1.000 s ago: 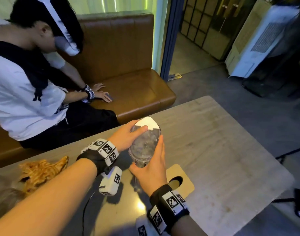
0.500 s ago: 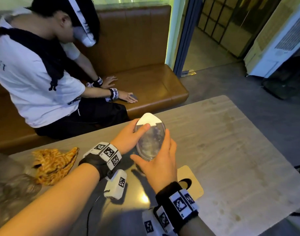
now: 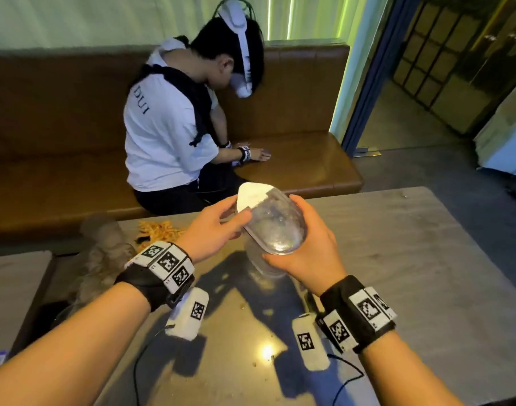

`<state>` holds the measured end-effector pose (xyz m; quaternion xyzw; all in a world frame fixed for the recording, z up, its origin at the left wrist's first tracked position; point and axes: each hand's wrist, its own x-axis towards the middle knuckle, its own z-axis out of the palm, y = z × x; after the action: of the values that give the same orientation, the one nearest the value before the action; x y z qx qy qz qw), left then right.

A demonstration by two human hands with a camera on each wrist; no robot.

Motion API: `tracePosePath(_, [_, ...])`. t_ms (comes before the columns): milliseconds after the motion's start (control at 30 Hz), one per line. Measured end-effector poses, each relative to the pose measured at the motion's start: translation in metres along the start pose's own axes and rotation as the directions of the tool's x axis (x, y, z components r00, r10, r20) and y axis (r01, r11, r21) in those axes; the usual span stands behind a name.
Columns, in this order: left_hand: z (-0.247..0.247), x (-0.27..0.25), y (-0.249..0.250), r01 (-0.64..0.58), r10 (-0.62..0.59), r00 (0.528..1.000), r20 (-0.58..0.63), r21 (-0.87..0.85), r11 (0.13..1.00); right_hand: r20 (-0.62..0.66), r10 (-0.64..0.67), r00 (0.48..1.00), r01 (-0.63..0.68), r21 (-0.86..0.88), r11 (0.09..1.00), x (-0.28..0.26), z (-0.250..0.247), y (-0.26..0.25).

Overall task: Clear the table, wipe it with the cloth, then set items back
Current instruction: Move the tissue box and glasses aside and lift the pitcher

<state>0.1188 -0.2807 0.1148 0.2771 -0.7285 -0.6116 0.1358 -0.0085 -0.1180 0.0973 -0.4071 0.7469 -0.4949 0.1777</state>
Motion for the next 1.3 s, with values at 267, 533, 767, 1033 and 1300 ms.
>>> tracePosePath(267, [-0.089,-0.153,-0.005,-0.099,0.098,0.994,-0.049,-0.016,0.995,0.257,-0.154,0.954,0.148,0.041,0.988,-0.049,0.049,-0.099])
tracePosePath(533, [-0.170,-0.292,-0.050,-0.017,0.014,0.988,-0.151,-0.022,1.000,0.498,-0.214,0.840,0.164,0.144,0.976,-0.105,0.144,-0.165])
tracePosePath(767, [-0.201,-0.349,-0.079,0.014,-0.018,0.969,-0.246,-0.017,1.000,0.586,-0.263,0.766,0.192,0.182,0.964,-0.123,0.213,-0.175])
tracePosePath(1033, [-0.212,-0.360,-0.128,0.054,-0.062,0.924,-0.377,-0.031,0.998,0.684,-0.302,0.664,0.258,0.170,0.951,-0.105,0.269,-0.164])
tracePosePath(1300, [-0.225,-0.350,-0.156,0.100,-0.106,0.915,-0.388,-0.037,0.994,0.691,-0.306,0.654,0.301,0.133,0.944,-0.090,0.313,-0.131])
